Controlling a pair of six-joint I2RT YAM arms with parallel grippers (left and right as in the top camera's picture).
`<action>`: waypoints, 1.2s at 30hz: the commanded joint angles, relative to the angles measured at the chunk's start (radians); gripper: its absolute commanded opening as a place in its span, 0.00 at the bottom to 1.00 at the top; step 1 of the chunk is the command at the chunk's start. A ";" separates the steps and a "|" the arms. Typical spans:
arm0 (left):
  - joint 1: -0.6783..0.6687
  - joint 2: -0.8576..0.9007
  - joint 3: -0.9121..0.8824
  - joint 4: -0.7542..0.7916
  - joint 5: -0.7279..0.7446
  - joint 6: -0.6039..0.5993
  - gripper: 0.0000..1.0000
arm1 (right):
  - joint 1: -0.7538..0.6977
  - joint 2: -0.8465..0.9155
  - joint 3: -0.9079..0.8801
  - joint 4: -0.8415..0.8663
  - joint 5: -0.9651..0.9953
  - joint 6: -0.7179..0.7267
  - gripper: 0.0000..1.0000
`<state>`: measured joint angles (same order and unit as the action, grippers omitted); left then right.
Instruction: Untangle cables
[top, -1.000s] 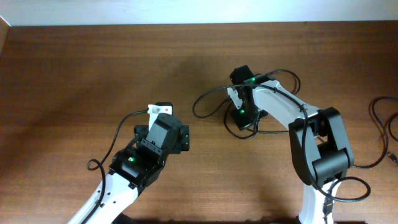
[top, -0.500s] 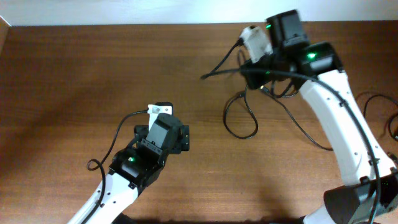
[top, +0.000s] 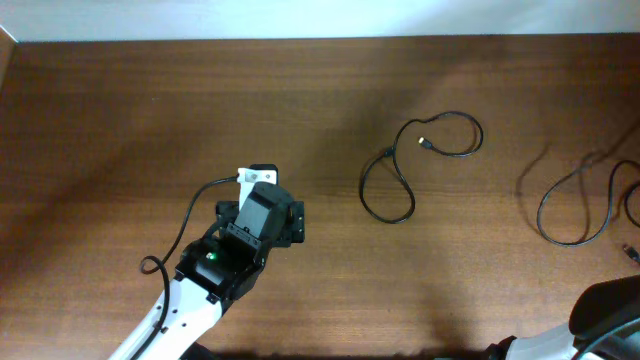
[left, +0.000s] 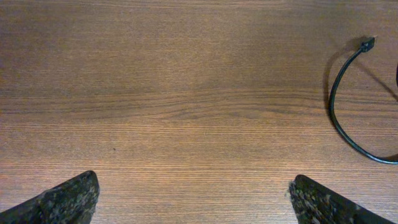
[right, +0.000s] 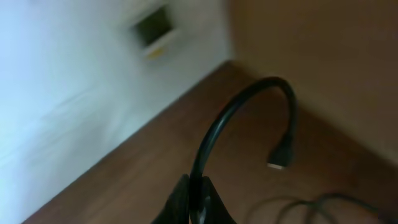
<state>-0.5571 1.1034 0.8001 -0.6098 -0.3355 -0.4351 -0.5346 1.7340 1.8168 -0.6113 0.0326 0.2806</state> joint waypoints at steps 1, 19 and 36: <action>-0.001 -0.006 0.001 0.002 0.004 0.002 0.99 | -0.004 -0.018 0.020 0.024 0.299 0.012 0.04; -0.001 -0.006 0.001 0.002 0.004 0.002 0.99 | -0.004 0.174 0.019 -0.274 -0.328 -0.102 0.84; -0.001 -0.006 0.001 0.002 0.004 0.002 0.99 | 0.739 0.176 -0.353 -0.036 -0.299 0.160 0.95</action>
<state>-0.5571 1.1034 0.8001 -0.6090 -0.3359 -0.4351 0.1844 1.9129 1.5345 -0.7013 -0.3119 0.3439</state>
